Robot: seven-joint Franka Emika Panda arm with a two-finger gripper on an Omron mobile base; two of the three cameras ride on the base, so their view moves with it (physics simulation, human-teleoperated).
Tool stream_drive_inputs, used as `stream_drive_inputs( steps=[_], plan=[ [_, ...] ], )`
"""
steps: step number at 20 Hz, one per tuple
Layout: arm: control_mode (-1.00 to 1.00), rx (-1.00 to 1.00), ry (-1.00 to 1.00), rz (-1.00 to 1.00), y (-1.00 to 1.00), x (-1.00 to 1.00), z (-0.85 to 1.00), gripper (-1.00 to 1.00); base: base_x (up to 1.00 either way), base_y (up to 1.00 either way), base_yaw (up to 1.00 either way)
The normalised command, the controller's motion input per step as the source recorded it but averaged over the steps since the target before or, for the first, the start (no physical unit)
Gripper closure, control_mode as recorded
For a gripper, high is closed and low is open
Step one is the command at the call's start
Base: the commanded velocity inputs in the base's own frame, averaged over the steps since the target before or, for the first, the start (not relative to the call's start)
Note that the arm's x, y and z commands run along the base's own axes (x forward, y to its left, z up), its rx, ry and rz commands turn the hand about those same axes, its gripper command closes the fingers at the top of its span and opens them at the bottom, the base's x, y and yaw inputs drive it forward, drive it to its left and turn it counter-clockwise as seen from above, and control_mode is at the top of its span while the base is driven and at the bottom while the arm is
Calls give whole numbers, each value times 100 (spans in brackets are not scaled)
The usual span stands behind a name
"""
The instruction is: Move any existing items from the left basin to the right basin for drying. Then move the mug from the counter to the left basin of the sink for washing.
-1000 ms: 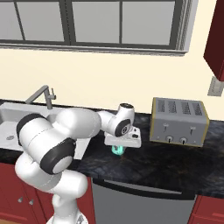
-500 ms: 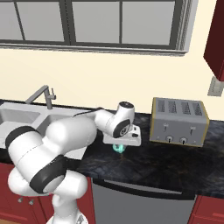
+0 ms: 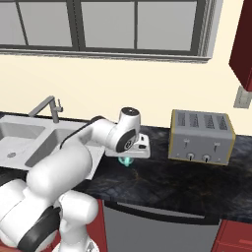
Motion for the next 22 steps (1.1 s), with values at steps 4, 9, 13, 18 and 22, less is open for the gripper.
stream_drive_inputs(
  steps=[4,9,13,18,22],
  plan=[
    [-100,0,0,1,50,-13,50,100,0,0,0],
    [-100,0,0,5,61,-7,36,100,0,0,0],
    [-100,0,0,9,74,-9,15,100,0,0,0],
    [-100,0,0,11,79,-10,6,100,0,0,0],
    [-100,0,0,12,79,-10,6,100,0,0,0]
  ],
)
